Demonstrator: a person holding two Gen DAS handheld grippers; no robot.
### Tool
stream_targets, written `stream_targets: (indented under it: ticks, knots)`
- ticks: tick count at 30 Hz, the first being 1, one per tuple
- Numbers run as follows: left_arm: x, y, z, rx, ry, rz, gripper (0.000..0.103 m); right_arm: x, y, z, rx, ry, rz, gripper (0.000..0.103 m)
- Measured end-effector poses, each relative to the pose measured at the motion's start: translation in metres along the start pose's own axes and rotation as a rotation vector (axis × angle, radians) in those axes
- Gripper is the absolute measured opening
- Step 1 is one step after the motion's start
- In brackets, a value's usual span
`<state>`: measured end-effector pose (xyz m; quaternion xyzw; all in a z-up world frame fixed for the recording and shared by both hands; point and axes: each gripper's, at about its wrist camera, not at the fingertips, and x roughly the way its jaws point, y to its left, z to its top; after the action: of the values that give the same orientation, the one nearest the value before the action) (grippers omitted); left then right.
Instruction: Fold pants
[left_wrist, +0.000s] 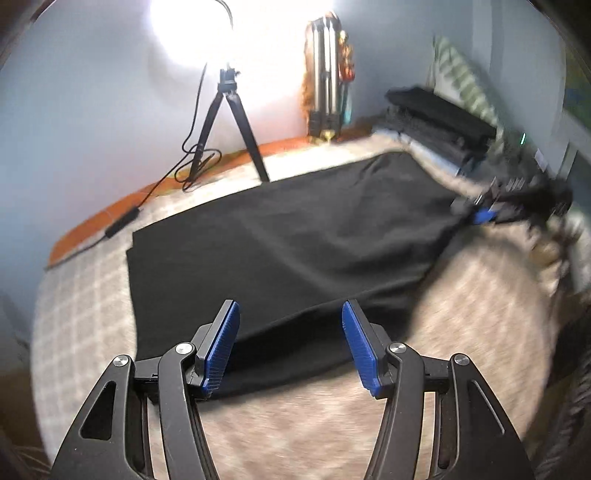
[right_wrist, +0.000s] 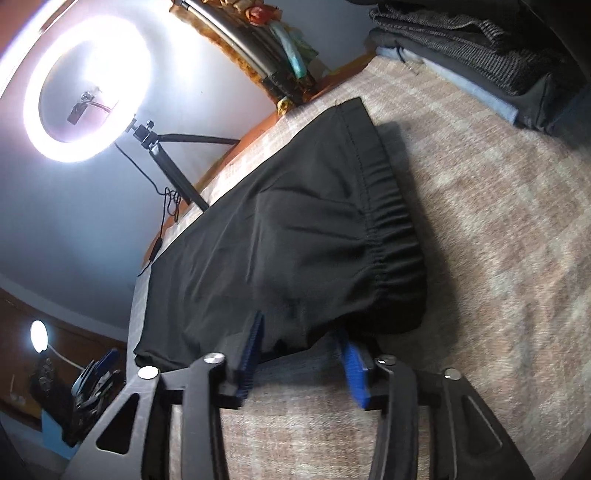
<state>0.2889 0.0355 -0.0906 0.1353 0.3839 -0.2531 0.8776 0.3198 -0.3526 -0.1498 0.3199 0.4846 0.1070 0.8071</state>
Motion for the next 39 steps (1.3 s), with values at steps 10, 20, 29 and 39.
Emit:
stream_targets:
  ticks: [10, 20, 29, 39]
  knots:
    - [0.045, -0.006, -0.011, 0.096, 0.114, 0.036, 0.016, -0.001, -0.005, 0.006, 0.039, 0.008, 0.017, 0.05]
    - [0.031, -0.021, -0.028, 0.149, 0.081, 0.052, 0.002, -0.001, -0.02, 0.008, 0.069, 0.005, 0.005, 0.01]
    - [0.015, -0.017, -0.03, 0.122, 0.097, 0.031, 0.008, -0.005, -0.02, 0.007, 0.083, 0.035, -0.024, 0.013]
    - [-0.005, -0.083, 0.006, 0.193, -0.013, -0.086, 0.044, -0.053, -0.01, 0.005, -0.001, -0.017, -0.109, 0.075]
